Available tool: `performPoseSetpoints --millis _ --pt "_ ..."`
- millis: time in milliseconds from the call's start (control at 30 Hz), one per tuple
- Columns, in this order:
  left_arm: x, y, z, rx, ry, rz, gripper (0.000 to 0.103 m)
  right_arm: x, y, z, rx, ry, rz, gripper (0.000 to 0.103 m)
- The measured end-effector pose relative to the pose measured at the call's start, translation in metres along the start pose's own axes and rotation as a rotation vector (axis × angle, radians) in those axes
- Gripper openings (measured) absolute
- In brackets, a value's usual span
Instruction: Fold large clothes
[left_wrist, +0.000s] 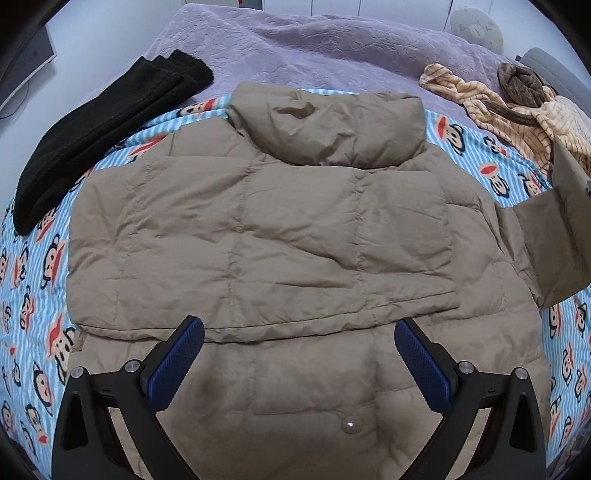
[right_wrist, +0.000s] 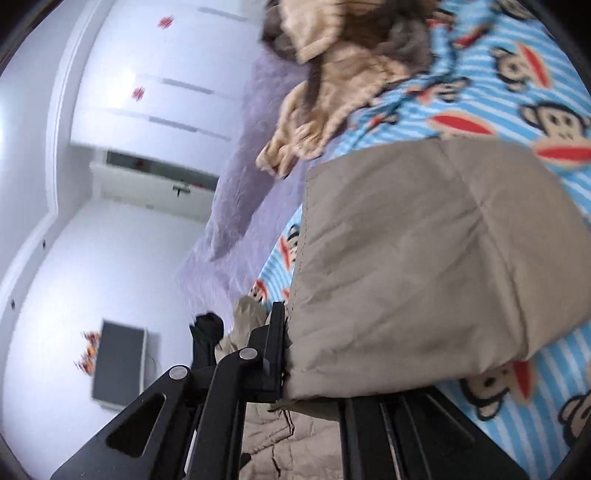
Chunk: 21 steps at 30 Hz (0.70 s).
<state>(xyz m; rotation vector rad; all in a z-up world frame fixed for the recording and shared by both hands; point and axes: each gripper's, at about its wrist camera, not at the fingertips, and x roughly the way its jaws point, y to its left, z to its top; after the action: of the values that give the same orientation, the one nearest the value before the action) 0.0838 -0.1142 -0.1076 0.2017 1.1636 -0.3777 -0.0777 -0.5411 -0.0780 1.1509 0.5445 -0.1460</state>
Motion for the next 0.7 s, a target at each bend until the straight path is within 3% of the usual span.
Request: performPoseSetpoints --millis 167,267,400,567,700 --pt "0.004 0.033 -0.003 -0.057 -0.006 0.013 0.103 0.079 0.102 -0.057 -0.354 0.157 -0.029 0.009" --pt "0.008 0.043 -0.007 -0.080 -0.002 0.017 0.103 0.124 0.125 -0.099 -0.447 0.255 -0.075 0.009" --pt "0.016 0.049 -0.012 -0.103 0.009 0.008 0.103 0.166 0.115 -0.141 -0.493 0.362 -0.172 0.009" --pt "0.018 0.043 -0.007 -0.097 0.000 -0.024 0.103 0.186 0.064 -0.158 -0.391 0.432 -0.277 0.009" --pt "0.019 0.036 0.003 -0.078 -0.006 -0.041 0.103 0.185 0.048 -0.150 -0.321 0.465 -0.239 0.009"
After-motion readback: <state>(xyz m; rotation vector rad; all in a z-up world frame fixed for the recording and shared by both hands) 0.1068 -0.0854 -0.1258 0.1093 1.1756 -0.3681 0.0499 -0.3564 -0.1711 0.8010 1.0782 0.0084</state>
